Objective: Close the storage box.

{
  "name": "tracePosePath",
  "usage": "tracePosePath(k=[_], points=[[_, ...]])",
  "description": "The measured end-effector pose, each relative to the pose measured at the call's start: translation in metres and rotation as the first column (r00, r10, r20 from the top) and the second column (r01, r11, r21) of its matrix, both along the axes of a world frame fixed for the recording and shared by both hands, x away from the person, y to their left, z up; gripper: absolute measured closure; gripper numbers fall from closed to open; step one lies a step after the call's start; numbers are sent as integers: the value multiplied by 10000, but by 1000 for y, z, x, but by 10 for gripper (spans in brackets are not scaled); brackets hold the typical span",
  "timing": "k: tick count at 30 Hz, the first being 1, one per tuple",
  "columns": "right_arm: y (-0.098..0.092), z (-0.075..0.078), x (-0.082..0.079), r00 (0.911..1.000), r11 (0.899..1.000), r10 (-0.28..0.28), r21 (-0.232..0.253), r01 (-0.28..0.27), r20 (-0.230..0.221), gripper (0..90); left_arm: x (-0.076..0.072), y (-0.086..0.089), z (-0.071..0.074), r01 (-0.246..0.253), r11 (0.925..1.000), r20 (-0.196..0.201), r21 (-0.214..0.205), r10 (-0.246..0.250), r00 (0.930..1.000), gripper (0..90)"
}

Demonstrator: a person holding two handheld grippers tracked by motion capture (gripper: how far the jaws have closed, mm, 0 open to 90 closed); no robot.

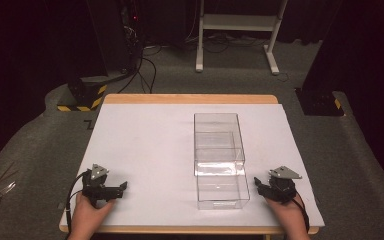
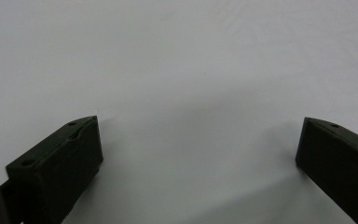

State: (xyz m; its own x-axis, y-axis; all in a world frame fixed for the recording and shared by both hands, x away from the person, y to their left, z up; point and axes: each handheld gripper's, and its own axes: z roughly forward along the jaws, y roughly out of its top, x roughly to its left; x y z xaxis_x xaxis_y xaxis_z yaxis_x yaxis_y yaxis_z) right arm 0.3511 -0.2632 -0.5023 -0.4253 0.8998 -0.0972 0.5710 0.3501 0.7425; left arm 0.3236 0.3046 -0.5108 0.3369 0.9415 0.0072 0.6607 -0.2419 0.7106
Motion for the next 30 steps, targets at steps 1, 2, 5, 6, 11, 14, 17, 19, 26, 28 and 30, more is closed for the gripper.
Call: tracePosePath(k=[1,2,5,6,11,14,17,19,26,28,30], points=[[0,0,0,10000,10000,0,0,0,0,329,0,0,0,-1,10000,0,-4,1,10000,6],[0,0,0,10000,10000,7,-8,-7,12,329,0,0,0,4,10000,0,3,-4,10000,6],[0,0,0,10000,10000,-1,-12,1,16,329,0,0,0,0,10000,3,-3,0,10000,6],[0,0,0,10000,10000,4,-14,-4,14,330,0,0,0,1,10000,3,0,-1,10000,6],[0,0,0,10000,10000,-26,38,26,-57,330,0,0,0,5,10000,3,1,-5,10000,6],[0,0,0,10000,10000,-20,41,20,-61,331,0,0,0,7,10000,5,5,-7,10000,6],[0,0,0,10000,10000,-27,48,27,-55,332,0,0,0,7,10000,6,8,-7,10000,6],[-1,0,0,10000,10000,-4,51,4,-29,333,0,0,0,9,10000,5,8,-9,10000,6],[-2,1,0,10000,9998,-40,169,40,22,338,0,0,0,14,10000,-5,10,-14,10000,6],[-2,1,0,10000,9998,-49,172,49,30,338,0,0,0,6,10000,6,8,-6,10000,6],[-3,1,-1,9999,9996,-57,276,54,105,339,0,0,0,-1,10000,6,-4,1,10000,6]])
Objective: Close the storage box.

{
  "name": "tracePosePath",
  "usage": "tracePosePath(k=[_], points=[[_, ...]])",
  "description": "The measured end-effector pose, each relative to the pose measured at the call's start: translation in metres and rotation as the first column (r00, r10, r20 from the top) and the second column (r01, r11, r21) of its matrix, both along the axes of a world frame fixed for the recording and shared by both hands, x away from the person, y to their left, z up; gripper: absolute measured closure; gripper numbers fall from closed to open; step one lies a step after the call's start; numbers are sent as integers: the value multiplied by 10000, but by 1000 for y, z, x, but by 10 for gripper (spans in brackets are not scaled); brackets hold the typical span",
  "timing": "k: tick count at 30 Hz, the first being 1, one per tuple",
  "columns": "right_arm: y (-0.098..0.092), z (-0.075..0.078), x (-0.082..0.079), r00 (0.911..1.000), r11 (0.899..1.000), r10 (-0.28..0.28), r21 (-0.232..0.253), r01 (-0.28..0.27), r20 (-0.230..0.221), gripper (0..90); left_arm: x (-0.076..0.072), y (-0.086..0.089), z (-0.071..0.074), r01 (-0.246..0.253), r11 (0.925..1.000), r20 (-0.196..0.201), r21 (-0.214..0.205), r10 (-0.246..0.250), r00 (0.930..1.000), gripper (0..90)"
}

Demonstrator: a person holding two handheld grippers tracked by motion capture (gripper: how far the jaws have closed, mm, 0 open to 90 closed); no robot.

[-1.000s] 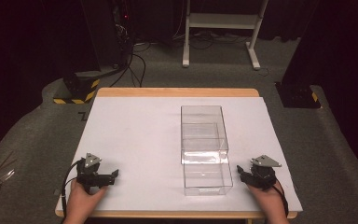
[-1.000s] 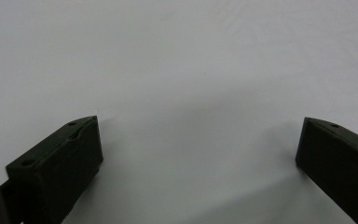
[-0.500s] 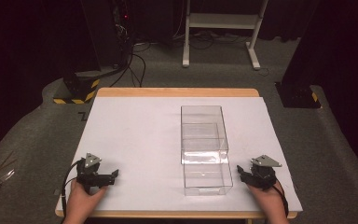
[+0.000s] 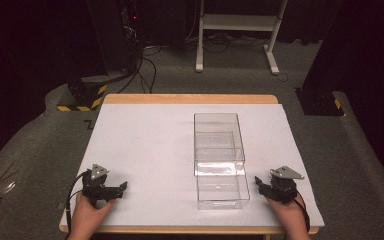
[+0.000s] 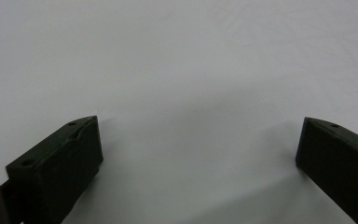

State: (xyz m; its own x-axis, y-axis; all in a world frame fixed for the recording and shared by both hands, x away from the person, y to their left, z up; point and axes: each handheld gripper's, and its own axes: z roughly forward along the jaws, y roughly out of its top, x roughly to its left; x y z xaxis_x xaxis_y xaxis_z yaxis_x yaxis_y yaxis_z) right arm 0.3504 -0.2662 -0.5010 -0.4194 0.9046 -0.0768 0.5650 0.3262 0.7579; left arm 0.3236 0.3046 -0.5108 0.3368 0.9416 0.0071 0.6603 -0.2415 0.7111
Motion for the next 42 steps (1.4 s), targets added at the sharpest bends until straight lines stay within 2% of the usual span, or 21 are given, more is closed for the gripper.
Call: tracePosePath(k=[10,18,26,42], points=[[-3,4,-5,9996,9995,48,326,-56,262,334,0,0,0,-3,10000,-7,0,3,10000,6],[-4,5,-9,9993,9995,209,240,-217,326,350,0,0,0,-3,10000,-5,0,3,10000,6],[-4,10,-13,9990,9988,193,437,-210,395,369,0,0,0,1,10000,-6,6,-1,10000,6],[-4,16,-20,9974,9986,263,439,-293,669,367,0,0,0,0,10000,-7,2,0,10000,6]])
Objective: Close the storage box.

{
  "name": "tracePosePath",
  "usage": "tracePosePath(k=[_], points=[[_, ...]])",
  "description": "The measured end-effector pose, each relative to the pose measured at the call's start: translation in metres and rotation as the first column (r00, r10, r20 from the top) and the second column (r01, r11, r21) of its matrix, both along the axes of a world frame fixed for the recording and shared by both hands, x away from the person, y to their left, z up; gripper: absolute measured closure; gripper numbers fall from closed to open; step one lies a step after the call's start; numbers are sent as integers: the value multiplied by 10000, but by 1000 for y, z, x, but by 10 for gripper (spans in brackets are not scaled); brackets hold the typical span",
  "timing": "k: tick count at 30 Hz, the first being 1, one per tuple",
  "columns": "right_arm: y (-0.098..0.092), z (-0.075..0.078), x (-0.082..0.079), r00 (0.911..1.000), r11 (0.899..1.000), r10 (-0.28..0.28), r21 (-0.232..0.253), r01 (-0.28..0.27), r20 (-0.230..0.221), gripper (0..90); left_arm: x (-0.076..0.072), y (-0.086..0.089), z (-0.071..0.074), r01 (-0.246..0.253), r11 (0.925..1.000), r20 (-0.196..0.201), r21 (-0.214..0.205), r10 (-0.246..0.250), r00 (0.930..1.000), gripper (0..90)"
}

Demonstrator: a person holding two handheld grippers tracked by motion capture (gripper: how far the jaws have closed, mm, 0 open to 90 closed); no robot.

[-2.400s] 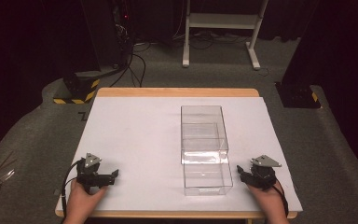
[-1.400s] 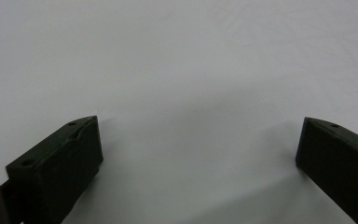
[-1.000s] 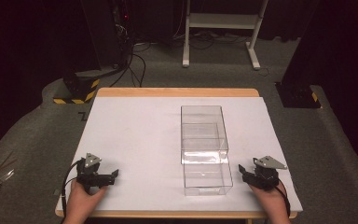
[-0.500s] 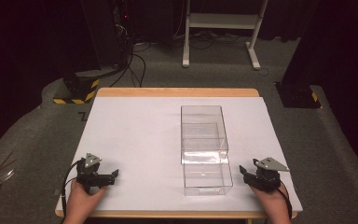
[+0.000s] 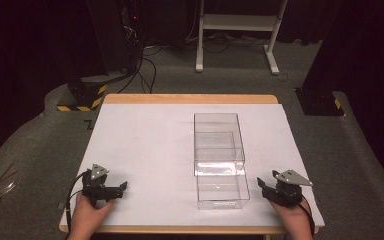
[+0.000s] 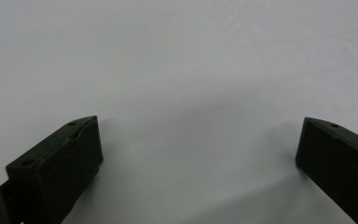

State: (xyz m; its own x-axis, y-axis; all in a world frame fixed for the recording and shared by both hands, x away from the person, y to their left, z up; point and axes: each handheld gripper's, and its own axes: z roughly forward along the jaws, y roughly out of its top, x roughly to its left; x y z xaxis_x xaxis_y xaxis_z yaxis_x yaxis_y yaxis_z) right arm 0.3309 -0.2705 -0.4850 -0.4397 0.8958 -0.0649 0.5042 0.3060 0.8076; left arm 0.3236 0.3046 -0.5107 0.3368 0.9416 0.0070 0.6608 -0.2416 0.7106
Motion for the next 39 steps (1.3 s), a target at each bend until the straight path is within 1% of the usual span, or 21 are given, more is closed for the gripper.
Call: tracePosePath(k=[10,16,18,28,39], points=[[-1,4,-4,9999,10000,-22,91,21,107,364,0,0,0,1,10000,0,0,-1,10000,6],[-2,8,-7,9997,9999,-5,112,2,263,358,0,0,0,-1,10000,1,-2,1,10000,6],[-1,9,-8,9997,9998,-52,205,47,250,357,0,0,0,11,10000,3,20,-11,10000,6],[2,14,-9,9994,9991,98,406,-111,329,349,0,0,0,10,10000,2,19,-10,10000,6],[8,22,-16,9979,9977,325,568,-358,567,334,0,0,0,12,10000,3,19,-12,10000,6]])
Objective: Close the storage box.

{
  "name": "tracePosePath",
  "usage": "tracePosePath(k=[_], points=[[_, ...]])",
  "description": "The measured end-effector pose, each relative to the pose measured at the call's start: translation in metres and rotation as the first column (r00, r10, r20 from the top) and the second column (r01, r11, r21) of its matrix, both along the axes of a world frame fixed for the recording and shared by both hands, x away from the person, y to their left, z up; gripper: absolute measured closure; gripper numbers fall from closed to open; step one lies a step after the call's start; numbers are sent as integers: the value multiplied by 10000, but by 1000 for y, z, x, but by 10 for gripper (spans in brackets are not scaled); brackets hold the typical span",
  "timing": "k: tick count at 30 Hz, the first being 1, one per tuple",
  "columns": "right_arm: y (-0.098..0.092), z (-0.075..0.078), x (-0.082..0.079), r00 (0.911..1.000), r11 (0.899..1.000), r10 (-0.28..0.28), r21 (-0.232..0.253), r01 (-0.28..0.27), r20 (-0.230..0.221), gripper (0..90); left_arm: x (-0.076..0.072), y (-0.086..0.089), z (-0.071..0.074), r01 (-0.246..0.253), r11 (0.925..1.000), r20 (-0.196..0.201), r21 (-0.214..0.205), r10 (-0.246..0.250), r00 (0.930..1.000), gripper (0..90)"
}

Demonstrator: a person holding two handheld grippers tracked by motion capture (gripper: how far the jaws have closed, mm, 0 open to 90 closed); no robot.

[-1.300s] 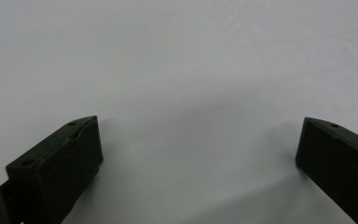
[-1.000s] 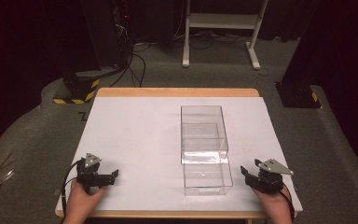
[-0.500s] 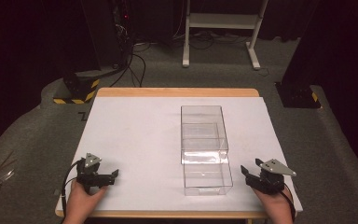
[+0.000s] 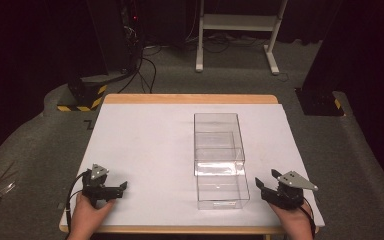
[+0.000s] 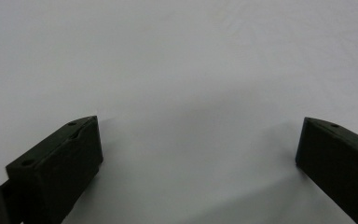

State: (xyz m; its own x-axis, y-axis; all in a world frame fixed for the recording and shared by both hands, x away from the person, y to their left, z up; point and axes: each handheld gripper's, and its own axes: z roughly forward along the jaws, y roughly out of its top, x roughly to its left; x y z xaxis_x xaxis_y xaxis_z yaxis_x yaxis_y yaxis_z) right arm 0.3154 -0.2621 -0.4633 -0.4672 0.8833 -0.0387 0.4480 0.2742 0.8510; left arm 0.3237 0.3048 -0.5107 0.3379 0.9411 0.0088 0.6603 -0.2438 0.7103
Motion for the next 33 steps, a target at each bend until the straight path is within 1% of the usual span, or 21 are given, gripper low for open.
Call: tracePosePath(k=[18,33], points=[[4,11,-10,9994,9993,218,304,-226,274,330,0,0,0,-2,10000,-3,0,2,10000,6],[14,26,-22,9956,9964,625,523,-662,691,330,0,0,0,-4,10000,-1,1,4,10000,6]])
